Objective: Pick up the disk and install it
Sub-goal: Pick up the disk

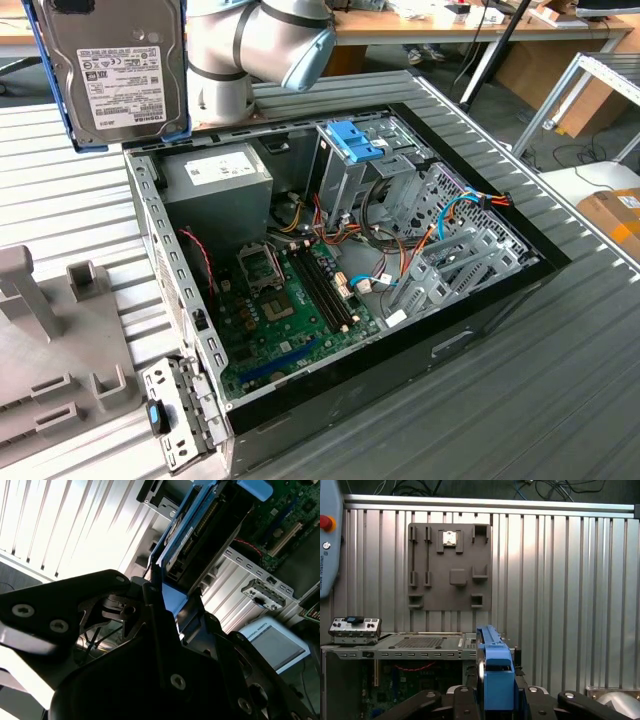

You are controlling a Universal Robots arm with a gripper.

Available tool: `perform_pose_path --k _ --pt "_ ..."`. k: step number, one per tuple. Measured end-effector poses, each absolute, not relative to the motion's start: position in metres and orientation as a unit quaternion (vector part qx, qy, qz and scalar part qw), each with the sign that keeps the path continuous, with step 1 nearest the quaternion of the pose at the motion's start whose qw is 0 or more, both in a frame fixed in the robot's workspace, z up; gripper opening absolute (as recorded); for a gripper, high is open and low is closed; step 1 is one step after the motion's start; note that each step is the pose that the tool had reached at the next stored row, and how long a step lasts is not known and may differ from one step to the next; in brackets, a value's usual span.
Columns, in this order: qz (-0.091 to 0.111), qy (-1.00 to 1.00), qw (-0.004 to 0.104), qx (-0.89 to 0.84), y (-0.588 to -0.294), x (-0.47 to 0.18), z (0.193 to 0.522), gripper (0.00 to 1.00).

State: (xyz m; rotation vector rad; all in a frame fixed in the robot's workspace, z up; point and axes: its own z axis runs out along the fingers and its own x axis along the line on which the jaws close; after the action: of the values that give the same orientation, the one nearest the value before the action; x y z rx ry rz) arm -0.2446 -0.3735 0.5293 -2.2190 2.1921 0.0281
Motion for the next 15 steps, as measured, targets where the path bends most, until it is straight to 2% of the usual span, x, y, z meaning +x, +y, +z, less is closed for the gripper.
perform_pose_path --k 15 --pt "0.009 0.703 0.011 -0.711 -0.378 -0.178 0.529 0.36"
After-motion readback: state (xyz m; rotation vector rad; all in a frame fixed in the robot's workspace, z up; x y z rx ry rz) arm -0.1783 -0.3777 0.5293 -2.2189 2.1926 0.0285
